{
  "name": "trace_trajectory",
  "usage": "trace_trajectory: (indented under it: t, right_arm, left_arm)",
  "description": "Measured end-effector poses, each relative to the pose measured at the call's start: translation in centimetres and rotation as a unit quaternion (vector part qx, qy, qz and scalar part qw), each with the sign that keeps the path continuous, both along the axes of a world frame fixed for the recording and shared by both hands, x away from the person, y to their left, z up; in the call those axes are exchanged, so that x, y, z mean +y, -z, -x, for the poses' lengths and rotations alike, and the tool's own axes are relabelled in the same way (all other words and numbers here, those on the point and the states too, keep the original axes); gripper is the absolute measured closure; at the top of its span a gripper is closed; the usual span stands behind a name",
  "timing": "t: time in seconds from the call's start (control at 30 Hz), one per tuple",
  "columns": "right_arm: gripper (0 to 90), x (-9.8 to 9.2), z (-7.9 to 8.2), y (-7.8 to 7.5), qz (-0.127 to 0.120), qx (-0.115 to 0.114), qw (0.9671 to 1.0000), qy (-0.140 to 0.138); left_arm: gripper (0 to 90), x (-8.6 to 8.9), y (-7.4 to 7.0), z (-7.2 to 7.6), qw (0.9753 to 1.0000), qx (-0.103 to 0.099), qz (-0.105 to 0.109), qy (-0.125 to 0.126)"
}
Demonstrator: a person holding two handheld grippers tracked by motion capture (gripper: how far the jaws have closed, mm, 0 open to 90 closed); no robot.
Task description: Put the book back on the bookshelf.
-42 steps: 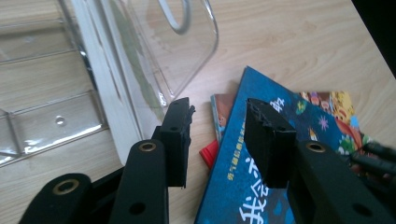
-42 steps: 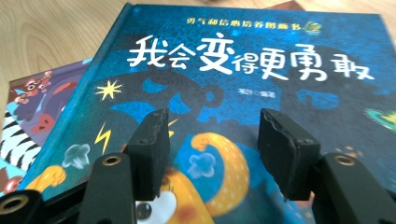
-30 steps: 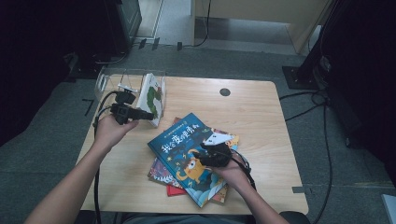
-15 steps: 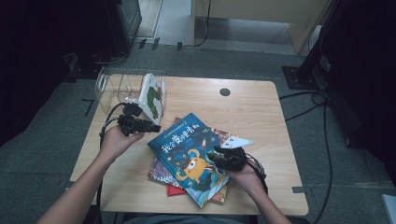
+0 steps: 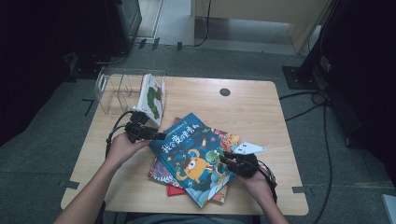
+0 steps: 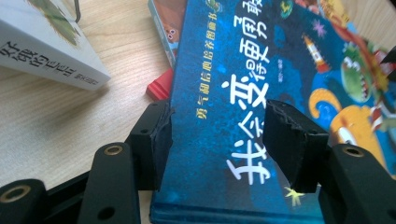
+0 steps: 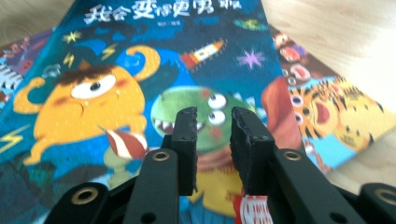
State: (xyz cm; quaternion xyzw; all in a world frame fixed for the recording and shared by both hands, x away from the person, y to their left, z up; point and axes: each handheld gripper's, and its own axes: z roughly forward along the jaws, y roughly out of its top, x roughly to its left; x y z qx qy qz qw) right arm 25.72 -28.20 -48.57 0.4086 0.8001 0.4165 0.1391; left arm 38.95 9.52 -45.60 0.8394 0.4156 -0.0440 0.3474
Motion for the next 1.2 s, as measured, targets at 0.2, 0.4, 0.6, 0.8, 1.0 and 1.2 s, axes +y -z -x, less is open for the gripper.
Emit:
trace_trajectory:
  t: [0.2, 0.4, 0.6, 0.8, 1.0, 1.2]
  right_arm:
    - [81.0, -1.0, 1.1, 0.4, 0.017, 0.000, 0.9998, 0.007]
    - [87.1, -2.1, 1.7, 0.8, 0.023, -0.008, 0.9994, 0.024]
    - [87.8, -3.1, 2.4, 1.1, 0.011, -0.011, 0.9991, 0.038]
    - [88.5, -4.1, 3.4, 1.2, 0.011, -0.014, 0.9987, 0.048]
    - [88.6, -4.9, 3.9, 1.4, -0.001, -0.010, 0.9982, 0.060]
    - [89.3, -5.2, 4.4, 1.6, 0.017, 0.022, 0.9976, 0.063]
  left_arm:
    - [43.5, 0.7, 0.9, 0.0, 0.9999, 0.008, 0.012, -0.002]
    - [44.1, 0.2, 1.4, 0.2, 0.9996, -0.003, -0.023, 0.014]
    - [44.1, 0.0, 1.6, 0.2, 0.9994, -0.005, -0.027, 0.019]
    - [44.6, 0.1, 1.7, 0.0, 0.9997, -0.003, -0.018, 0.015]
    - [44.1, -0.3, 2.2, -0.3, 0.9994, -0.002, -0.028, 0.019]
    - [44.8, -0.5, 2.5, -0.5, 0.9994, 0.005, -0.024, 0.022]
